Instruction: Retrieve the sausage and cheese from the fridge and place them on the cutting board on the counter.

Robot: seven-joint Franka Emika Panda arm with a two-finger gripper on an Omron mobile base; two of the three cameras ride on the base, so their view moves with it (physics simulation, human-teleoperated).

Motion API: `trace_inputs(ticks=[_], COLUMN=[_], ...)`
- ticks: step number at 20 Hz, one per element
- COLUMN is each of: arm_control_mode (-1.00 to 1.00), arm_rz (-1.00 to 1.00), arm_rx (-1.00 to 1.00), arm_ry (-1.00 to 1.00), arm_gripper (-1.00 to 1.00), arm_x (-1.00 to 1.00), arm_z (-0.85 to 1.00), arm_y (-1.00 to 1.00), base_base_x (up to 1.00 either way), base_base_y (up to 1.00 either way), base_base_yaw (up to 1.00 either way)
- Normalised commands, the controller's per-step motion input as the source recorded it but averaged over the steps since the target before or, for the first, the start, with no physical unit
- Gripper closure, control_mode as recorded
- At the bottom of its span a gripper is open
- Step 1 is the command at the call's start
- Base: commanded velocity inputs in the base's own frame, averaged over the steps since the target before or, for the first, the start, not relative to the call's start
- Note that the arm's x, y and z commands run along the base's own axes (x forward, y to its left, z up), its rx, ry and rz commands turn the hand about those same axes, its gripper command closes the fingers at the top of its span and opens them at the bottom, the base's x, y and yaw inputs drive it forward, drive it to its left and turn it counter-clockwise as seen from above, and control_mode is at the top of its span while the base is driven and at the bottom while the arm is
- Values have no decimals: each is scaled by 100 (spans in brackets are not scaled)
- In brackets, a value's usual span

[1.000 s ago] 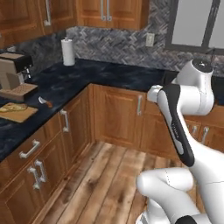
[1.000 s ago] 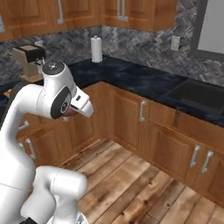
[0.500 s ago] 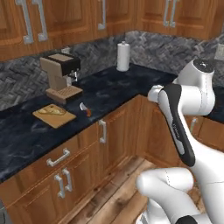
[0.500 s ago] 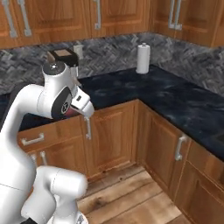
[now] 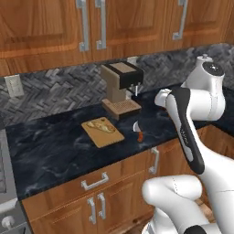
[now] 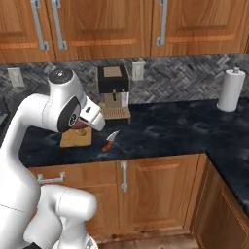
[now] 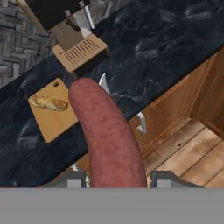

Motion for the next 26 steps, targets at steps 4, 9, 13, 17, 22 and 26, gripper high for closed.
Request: trace_inputs(ticks=[4,9,13,17,22,26], arm_control_mode=[100,100,100,100,100,100], arm_rz=[0,0,0,0,0,0], arm_rx=[0,0,0,0,0,0], arm_ry=[0,0,0,0,0,0], arm_gripper=[100,100,100,100,100,100], arm_x=[0,0,0,0,0,0], arm_z=[0,0,0,0,0,0], arm_y=[0,0,0,0,0,0], base_base_x=[70,14,1,8,41,62], base_base_y=[-36,-26,-8,-1,-6,-2], base_base_yaw=[49,3,3,30,38,22])
